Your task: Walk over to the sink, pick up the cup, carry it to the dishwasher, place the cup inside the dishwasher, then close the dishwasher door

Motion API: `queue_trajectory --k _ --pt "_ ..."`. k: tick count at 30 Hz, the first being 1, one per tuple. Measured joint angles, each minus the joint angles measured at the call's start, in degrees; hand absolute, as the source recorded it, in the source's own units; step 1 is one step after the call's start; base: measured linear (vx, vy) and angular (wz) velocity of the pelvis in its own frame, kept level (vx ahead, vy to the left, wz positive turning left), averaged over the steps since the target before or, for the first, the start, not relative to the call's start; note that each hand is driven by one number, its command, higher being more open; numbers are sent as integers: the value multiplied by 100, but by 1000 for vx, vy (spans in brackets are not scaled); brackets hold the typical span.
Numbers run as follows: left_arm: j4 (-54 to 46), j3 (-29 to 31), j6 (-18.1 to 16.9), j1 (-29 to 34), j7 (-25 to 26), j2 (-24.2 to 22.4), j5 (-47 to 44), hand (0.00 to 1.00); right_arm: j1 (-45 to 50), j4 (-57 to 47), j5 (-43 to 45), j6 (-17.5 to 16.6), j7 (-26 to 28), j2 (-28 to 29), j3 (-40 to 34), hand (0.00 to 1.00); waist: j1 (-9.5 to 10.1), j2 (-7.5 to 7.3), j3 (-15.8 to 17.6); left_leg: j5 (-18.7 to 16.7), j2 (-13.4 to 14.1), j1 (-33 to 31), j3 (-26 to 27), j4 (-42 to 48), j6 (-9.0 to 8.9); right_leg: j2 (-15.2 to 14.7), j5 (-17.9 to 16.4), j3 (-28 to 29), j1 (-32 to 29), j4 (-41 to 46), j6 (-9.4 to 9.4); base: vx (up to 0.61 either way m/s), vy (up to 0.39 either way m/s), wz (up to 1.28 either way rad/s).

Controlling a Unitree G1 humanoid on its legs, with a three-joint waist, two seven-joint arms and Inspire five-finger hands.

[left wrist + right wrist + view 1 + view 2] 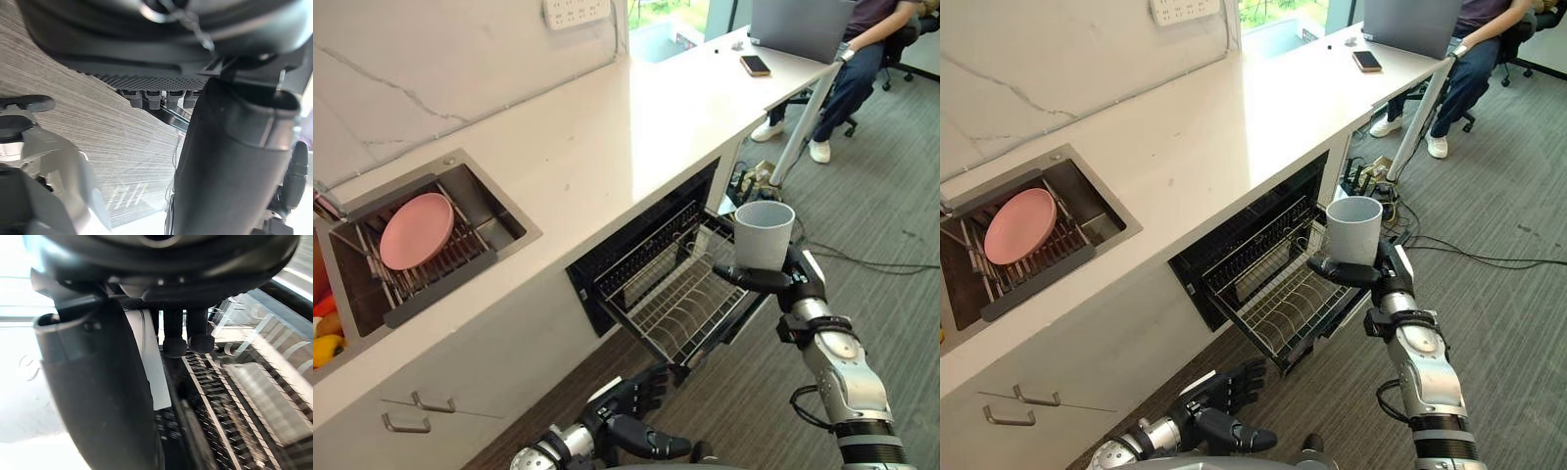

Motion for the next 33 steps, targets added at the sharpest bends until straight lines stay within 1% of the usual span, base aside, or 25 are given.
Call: queue_trajectory --k 3,5,7,8,10,13,14,17,20,26,28,32,33 --pt "373 127 -41 63 135 -42 -6 100 14 307 -6 162 143 -67 1 0 100 -6 28 36 -18 0 -31 -22 15 -25 -5 -29 5 0 8 -17 7 8" --pt "611 209 -131 131 209 -42 -11 100 14 529 -7 220 182 -94 1 0 119 0 30 87 -37 0 -93 -83 20 -23 -17 -95 10 1 24 -27 -1 18" --pt "844 331 -345 152 350 -70 -129 100 13 780 -14 305 236 -106 1 0 123 4 58 193 -62 -6 -223 -205 32 -27 -27 -190 13 7 38 -26 1 26" --pt "893 379 -393 154 374 -100 -141 100 13 823 -20 329 250 -109 1 0 126 3 76 211 -67 -8 -250 -223 31 -28 -28 -218 18 8 40 -29 6 21" --pt "1096 491 -656 151 410 -236 -155 100 12 977 -53 380 310 -124 4 0 157 14 136 253 -86 -18 -311 -261 34 -37 -32 -284 20 16 46 -24 11 15" --pt "1242 486 -894 143 437 -259 -161 100 6 1144 -55 448 346 -141 34 0 177 26 146 279 -103 -23 -355 -298 45 -47 -40 -323 19 21 56 -1 17 9" --pt "1336 488 -1031 127 468 -278 -160 100 -4 1166 -56 450 349 -158 35 0 185 34 165 281 -112 -23 -366 -303 48 -55 -43 -331 18 30 61 10 19 3" --pt "1513 498 -1197 67 492 -297 -159 100 -68 1209 -57 483 445 -239 46 0 188 44 202 284 -132 -24 -385 -306 53 -71 -54 -344 11 55 75 4 8 1" --pt "1573 577 -1242 66 493 -347 -157 100 -153 1299 -88 510 515 -261 54 0 185 34 223 289 -148 -23 -389 -307 60 -74 -58 -352 6 69 77 0 0 0" --pt "1771 674 -1294 -39 486 -403 -117 100 -514 1809 -106 531 842 -644 189 0 214 -10 347 358 -166 -42 -545 -313 65 -89 -119 -520 12 160 69 -26 12 13" --pt "1768 701 -1301 -70 461 -403 -116 100 -775 2137 -109 596 1047 -880 344 0 294 -60 396 376 -162 -54 -589 -314 44 -89 -125 -566 16 180 65 -26 6 10" --pt "1765 721 -1324 -165 414 -393 -114 100 -1211 2530 -164 756 1425 -1206 429 0 388 -63 538 440 -165 -130 -684 -315 38 -92 -142 -642 -8 192 76 -44 10 13" --pt "1762 743 -1355 -176 387 -393 -116 100 -1390 2650 -307 789 1549 -1311 533 0 402 -69 587 458 -166 -155 -708 -315 34 -95 -137 -655 -19 194 70 -36 16 9"
